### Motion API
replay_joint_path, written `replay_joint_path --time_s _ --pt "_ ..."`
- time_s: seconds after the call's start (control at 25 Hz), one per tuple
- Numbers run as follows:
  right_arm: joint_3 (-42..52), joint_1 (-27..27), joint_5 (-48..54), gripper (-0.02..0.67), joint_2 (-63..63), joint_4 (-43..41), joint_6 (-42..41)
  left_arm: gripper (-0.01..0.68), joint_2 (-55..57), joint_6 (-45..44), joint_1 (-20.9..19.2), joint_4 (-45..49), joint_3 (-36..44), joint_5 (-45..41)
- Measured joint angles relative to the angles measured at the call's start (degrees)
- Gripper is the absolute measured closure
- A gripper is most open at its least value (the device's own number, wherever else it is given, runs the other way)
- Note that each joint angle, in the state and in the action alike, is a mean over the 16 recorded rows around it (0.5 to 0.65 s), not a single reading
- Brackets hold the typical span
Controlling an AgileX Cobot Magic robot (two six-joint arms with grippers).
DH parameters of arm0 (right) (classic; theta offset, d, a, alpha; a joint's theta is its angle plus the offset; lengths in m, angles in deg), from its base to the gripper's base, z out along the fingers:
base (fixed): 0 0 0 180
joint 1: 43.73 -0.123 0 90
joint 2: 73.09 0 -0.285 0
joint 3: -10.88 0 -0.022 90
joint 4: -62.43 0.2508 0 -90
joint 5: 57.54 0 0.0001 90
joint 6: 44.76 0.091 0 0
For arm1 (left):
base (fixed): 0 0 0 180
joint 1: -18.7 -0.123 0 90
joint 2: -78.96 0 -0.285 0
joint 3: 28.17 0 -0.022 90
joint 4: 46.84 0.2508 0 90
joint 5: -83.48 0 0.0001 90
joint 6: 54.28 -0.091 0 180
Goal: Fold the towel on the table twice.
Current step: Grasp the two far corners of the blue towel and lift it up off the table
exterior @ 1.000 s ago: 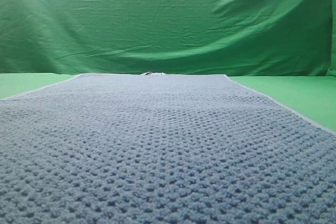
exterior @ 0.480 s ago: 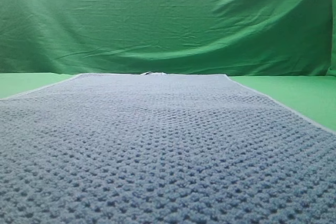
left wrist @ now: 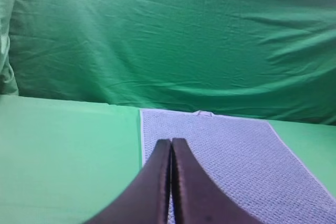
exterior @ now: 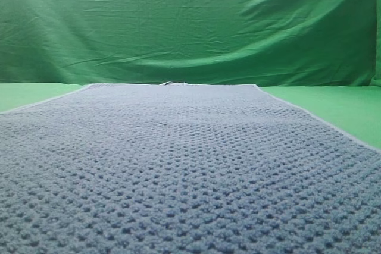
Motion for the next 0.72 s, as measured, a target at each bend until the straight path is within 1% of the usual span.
replay_joint_path --time_s 0.4,0.56,0.72 --pt "-9.7 0.0 8.6 0.548 14.4 0.2 -3.7 0.673 8.7 0.0 0.0 -1.1 -9.0 -7.1" --pt "-13.7 0.0 11.9 0.548 19.0 0.0 -4.8 0.673 13.9 0.0 0.1 -0.3 -13.4 -11.8" --pt "-18.8 0.0 16.0 0.571 24.8 -0.6 -5.8 0.673 21.0 0.0 0.5 1.1 -18.4 -17.4"
